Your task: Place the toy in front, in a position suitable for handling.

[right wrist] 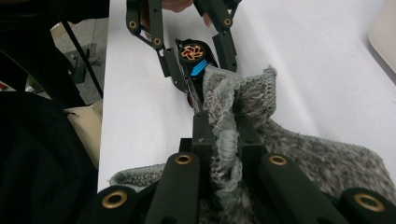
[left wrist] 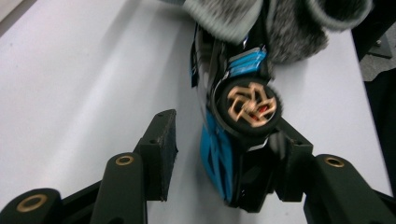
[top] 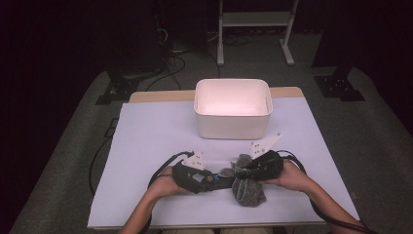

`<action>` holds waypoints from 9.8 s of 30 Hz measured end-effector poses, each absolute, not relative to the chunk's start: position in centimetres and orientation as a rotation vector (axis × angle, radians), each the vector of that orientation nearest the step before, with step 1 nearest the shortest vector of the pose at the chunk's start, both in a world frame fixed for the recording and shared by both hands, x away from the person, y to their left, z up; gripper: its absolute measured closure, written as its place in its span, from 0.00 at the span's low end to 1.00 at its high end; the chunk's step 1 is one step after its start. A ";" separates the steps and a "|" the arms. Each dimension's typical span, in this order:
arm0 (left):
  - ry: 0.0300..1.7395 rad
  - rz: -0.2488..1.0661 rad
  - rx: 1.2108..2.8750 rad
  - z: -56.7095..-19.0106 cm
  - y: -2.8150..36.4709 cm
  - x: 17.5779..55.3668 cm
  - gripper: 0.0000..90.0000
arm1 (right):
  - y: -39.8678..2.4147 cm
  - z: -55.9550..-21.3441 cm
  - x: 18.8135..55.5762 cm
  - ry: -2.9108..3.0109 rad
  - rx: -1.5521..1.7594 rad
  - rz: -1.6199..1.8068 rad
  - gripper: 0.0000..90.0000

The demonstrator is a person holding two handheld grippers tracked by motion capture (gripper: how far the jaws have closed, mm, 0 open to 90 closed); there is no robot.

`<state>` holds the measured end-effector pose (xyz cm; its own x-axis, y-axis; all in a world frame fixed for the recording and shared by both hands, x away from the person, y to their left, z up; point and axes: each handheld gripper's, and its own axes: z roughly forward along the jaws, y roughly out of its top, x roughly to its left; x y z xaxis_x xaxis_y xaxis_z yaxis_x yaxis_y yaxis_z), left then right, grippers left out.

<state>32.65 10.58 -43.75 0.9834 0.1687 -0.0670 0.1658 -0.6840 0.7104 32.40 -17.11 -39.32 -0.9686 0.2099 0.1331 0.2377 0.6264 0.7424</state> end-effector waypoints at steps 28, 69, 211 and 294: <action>0.179 0.001 2.256 -44.2 10.5 33.4 0.67 | -17.3 -37.7 31.9 -2.855 -0.353 -1.231 0.91; 0.198 -0.025 2.201 -44.7 12.9 33.1 0.63 | -19.7 -38.9 31.9 -2.815 -0.462 -1.265 0.91; 0.284 -0.020 1.944 -40.6 11.5 33.9 0.68 | -17.3 -41.9 32.9 -2.644 -0.560 -1.479 0.91; 0.269 0.081 1.902 -38.7 12.3 33.9 0.75 | -19.6 -39.7 32.0 -2.613 -0.540 -1.512 0.92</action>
